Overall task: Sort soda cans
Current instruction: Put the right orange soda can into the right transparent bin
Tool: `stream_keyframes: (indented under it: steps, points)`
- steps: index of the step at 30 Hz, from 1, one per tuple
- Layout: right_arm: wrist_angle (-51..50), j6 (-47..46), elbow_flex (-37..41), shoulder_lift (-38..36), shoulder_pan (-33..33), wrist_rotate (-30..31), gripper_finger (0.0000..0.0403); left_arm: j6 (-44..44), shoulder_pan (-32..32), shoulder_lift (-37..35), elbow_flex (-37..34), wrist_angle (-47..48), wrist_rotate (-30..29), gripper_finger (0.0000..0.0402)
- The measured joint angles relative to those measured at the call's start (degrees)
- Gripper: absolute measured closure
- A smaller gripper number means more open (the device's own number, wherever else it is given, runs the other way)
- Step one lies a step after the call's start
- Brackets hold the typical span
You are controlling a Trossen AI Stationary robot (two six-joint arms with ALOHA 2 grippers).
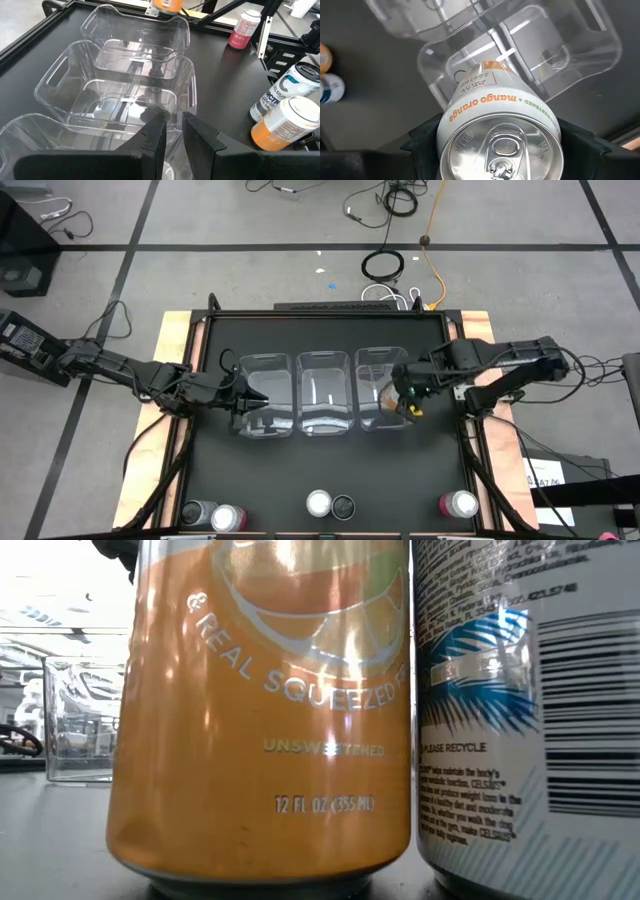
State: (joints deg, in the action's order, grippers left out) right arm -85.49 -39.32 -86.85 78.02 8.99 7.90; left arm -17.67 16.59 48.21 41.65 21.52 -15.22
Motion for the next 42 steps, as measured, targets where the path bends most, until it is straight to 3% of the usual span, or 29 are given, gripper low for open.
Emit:
stream_keyframes:
  steps: [10, 31, 42]
  points:
    - [0.72, 8.94, 1.27, 3.83, -10.17, 1.01, 0.0119, -0.02, -0.01, 0.0, 0.0, 0.02, 0.02, 0.0329]
    - [21.85, 24.64, 20.04, 4.94, -28.07, -5.02, 0.0119, -0.1, -0.01, 0.0, 0.0, 0.0, 1.11, 0.0329]
    - [26.29, 27.18, 23.94, 4.93, -32.3, -6.69, 0.0119, -0.02, 0.0, 0.0, 0.0, 0.0, 1.11, 0.0329]
